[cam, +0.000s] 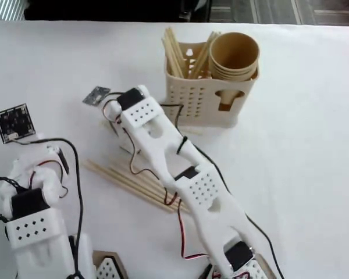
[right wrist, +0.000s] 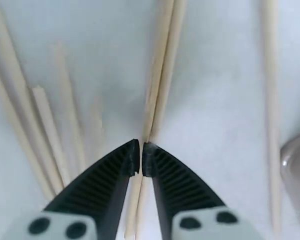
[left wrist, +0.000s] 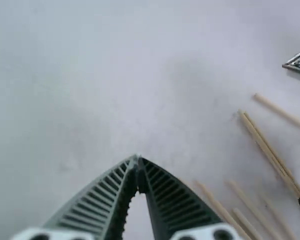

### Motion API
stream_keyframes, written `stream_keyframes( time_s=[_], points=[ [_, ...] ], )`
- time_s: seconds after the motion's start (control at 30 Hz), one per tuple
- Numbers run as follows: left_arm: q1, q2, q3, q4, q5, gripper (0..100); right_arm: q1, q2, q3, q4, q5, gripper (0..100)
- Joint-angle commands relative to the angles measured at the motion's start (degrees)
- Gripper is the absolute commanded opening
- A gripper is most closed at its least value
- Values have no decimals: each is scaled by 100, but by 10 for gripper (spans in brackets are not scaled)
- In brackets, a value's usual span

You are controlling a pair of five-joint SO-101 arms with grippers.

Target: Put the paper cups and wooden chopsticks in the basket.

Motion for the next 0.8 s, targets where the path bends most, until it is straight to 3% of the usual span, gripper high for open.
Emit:
stream_keyframes(
  time_s=[0.0,0.27,0.77],
  points=[
    [-48,-101,-26,-141,53,24,145,-84,-325,163,18,19],
    [-48,-101,-26,-141,53,24,286,-804,308,171,44,19],
    [-48,-101,-26,-149,53,24,277,-4180,2207,163,26,19]
  ],
)
